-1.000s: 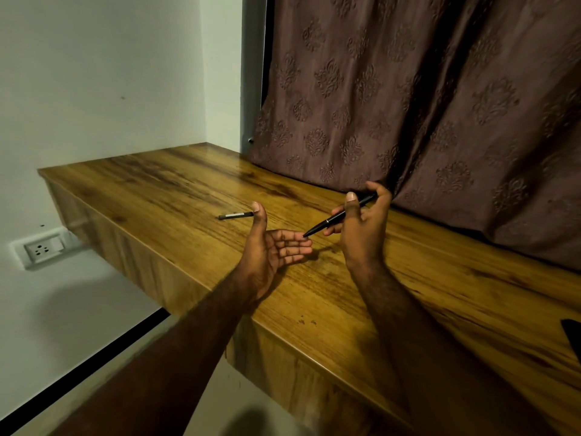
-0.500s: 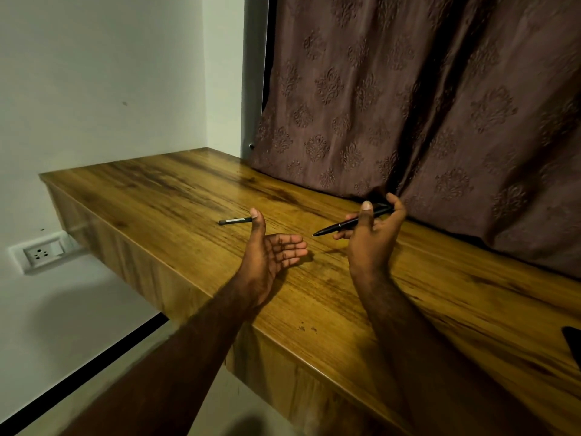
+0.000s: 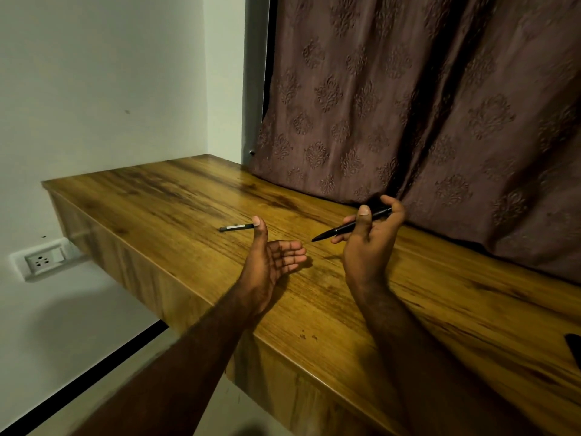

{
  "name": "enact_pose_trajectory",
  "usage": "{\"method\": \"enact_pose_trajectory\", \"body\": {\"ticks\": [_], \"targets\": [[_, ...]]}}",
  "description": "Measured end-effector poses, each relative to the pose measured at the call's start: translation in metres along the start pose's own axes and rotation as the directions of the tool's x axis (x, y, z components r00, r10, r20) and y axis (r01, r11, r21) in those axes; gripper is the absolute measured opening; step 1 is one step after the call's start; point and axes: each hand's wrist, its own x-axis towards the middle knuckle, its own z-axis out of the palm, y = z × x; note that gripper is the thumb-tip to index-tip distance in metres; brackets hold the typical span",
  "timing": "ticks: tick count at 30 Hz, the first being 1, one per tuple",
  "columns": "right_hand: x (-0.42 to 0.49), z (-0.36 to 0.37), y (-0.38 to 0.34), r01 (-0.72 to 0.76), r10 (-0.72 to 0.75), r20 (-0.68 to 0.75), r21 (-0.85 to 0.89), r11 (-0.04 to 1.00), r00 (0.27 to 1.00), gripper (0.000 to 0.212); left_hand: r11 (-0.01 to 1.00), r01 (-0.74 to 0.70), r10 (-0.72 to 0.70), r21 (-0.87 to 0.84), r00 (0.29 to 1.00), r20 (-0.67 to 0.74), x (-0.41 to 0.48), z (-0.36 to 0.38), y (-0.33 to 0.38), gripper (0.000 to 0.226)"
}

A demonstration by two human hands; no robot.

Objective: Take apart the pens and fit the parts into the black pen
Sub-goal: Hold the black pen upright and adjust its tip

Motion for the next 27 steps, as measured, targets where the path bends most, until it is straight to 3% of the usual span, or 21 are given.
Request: {"method": "enact_pose_trajectory", "body": {"ticks": [27], "targets": [[-0.0082, 0.0051, -0.0021, 0.15, -0.146, 0.11, -0.028, 0.988, 0.983, 0.025, 1.0, -0.021, 0.02, 0.02, 1.0, 0.003, -0.0001, 0.0001, -0.0012, 0.096]]}}
